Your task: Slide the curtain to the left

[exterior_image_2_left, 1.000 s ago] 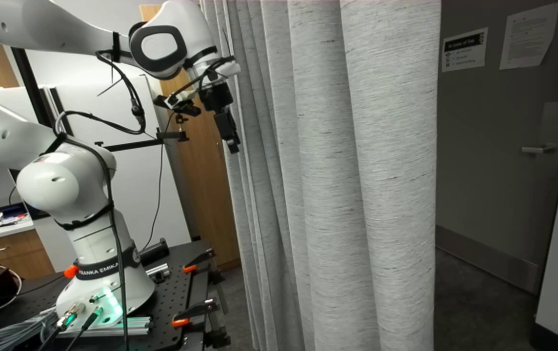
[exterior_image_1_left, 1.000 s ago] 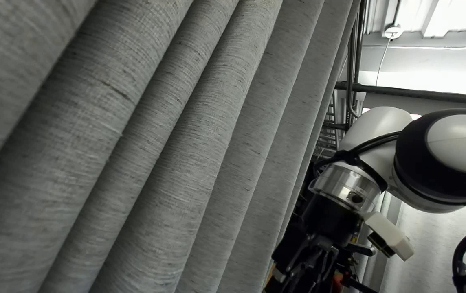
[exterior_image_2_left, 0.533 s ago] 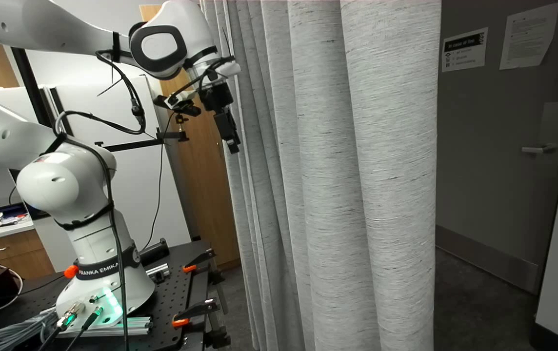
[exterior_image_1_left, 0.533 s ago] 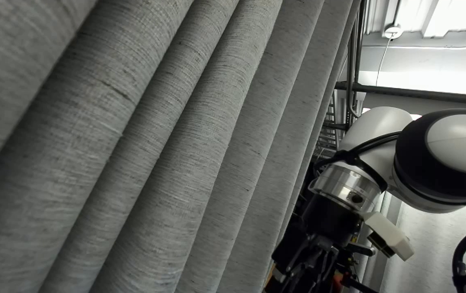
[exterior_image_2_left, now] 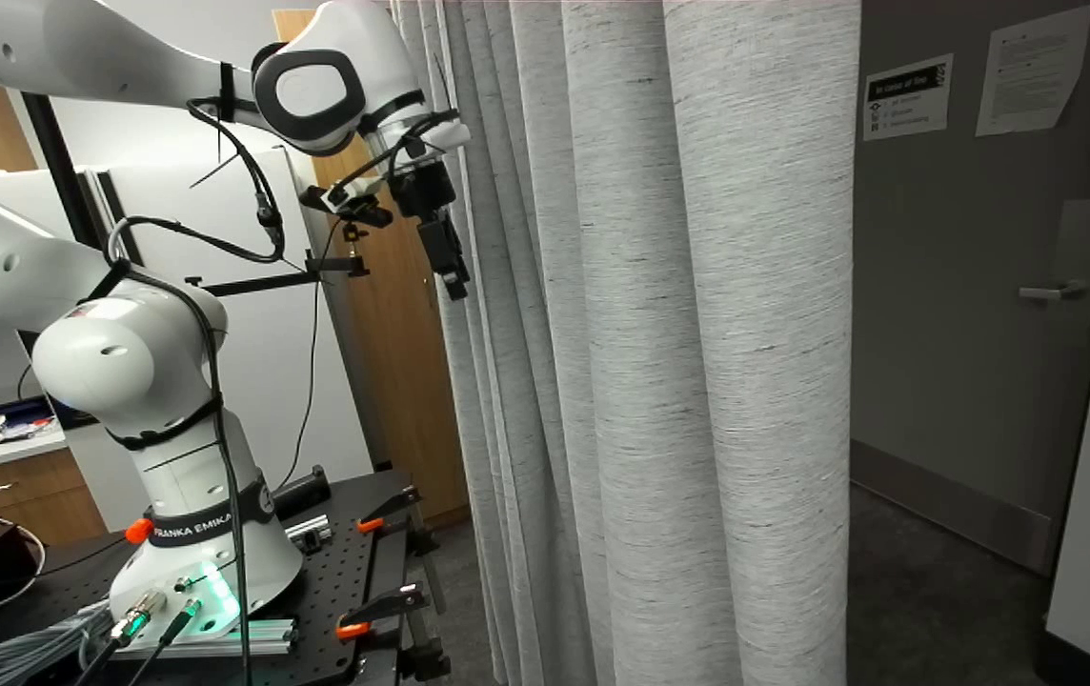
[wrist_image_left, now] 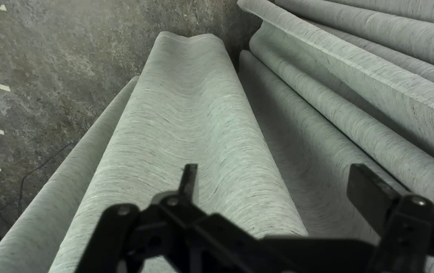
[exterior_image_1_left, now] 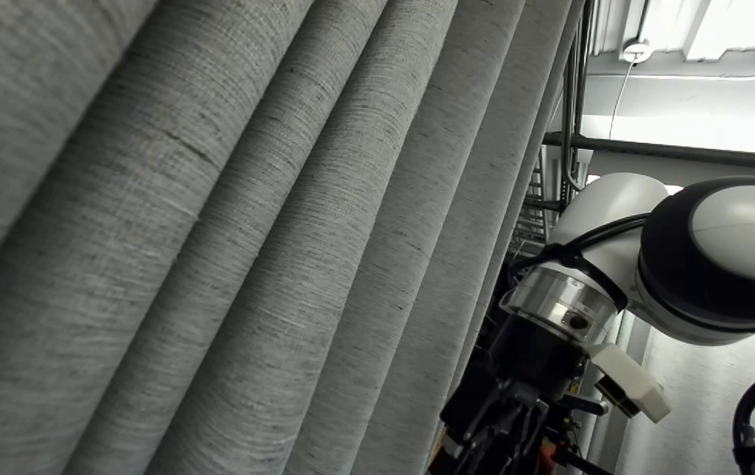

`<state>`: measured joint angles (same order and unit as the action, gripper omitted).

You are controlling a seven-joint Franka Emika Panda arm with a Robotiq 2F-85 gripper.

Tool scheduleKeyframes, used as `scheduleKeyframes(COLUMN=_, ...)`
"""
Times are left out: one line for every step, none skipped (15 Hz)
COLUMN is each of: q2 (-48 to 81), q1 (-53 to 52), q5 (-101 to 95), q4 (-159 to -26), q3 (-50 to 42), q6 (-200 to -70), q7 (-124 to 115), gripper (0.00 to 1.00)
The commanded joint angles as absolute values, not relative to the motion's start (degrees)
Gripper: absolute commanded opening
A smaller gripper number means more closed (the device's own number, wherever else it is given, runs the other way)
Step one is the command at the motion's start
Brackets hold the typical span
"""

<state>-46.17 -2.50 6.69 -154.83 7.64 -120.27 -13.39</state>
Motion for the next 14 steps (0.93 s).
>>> scheduleKeyframes(q2=-46.15, q1=-2.51, q5=6.63, q4=-154.69, q3=7.59, q6=-120.09, q7=-13.4, gripper=1.0)
scheduleKeyframes(q2=-46.15, q1=-2.51, q5=6.63, q4=-154.69, q3=7.59, q6=-120.09, q7=-13.4, gripper=1.0)
scheduleKeyframes(q2=-46.15, q1=-2.51, q5=6.63, q4=-154.69, q3=7.59, q6=-120.09, q7=-13.4, gripper=1.0)
scheduleKeyframes(q2=-46.15, q1=-2.51, q5=6.63, q4=-154.69, q3=7.59, q6=-120.09, q7=-13.4, gripper=1.0)
scheduleKeyframes(q2=-46.15, q1=-2.51, q5=6.63, q4=-154.69, q3=7.59, q6=-120.09, q7=-13.4, gripper=1.0)
scheduleKeyframes(q2=-46.15, q1=-2.51, q5=6.63, q4=-154.69, q3=7.59, q6=-120.09, q7=-13.4, gripper=1.0)
scheduleKeyframes(q2=-46.15, q1=-2.51, q5=6.63, q4=-154.69, q3=7.59, q6=-120.09, q7=-13.4, gripper=1.0)
scheduleKeyframes(q2=-46.31, q1=-2.12, q5=6.65, q4=-154.73, q3=7.63, q6=-120.72, q7=-13.99, gripper=1.0)
scheduleKeyframes(q2=-46.48, q1=-1.81, q5=6.47, q4=-154.71, q3=7.3, q6=-121.37, q7=-13.74, gripper=1.0)
scheduleKeyframes(q2=-46.44, q1=-1.5, q5=6.33, q4=-154.45, q3=7.0, q6=-121.31, q7=-13.58, gripper=1.0)
scheduleKeyframes(q2=-46.31, q1=-0.96, q5=6.04, q4=-154.14, q3=6.57, q6=-121.52, q7=-13.38, gripper=1.0)
scheduleKeyframes(q2=-46.25, q1=-0.45, q5=5.63, q4=-153.81, q3=6.14, q6=-121.64, q7=-13.12, gripper=1.0)
scheduleKeyframes(q2=-46.25, q1=0.28, q5=5.04, q4=-153.43, q3=5.69, q6=-121.96, q7=-13.07, gripper=1.0)
scheduleKeyframes(q2=-46.19, q1=1.02, q5=4.36, q4=-153.07, q3=5.38, q6=-122.32, q7=-13.08, gripper=1.0)
